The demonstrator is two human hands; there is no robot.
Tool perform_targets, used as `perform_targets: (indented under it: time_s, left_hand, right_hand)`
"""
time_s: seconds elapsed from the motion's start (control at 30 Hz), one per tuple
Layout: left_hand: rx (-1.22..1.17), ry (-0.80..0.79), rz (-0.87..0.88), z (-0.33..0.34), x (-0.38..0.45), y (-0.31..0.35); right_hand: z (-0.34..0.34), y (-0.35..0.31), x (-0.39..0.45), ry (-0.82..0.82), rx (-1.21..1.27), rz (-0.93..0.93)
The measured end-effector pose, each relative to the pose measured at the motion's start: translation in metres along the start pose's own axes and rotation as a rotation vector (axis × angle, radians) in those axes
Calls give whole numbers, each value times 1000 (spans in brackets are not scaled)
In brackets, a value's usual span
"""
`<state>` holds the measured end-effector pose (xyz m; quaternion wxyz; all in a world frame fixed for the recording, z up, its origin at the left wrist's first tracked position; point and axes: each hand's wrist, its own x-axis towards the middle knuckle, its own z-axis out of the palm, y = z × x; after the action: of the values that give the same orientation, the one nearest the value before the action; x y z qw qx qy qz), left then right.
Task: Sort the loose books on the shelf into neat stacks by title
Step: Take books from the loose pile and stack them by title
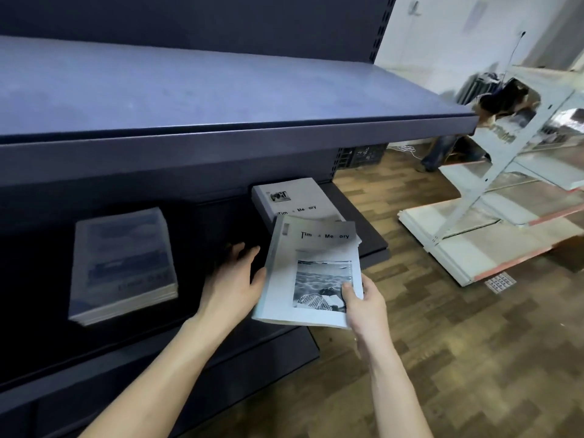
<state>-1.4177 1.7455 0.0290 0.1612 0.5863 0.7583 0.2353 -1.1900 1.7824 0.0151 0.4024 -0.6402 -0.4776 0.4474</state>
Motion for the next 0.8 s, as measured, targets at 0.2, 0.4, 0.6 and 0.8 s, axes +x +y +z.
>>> perform_targets:
  time_s: [0.2, 0.4, 0.6, 0.8]
  left_hand:
    - [31, 9, -84, 15, 19, 9]
    - [57, 68, -210, 29, 31, 30]
    - [99, 135, -288, 38, 45, 54]
    - [107, 148, -347, 45, 57, 70]
  right_hand:
    - [0, -20, 51, -5, -200, -112]
    - [-6, -36, 106, -141, -276, -227]
    - [-9, -35, 159, -334, -458, -363]
    - [7, -12, 207, -367, -619, -461]
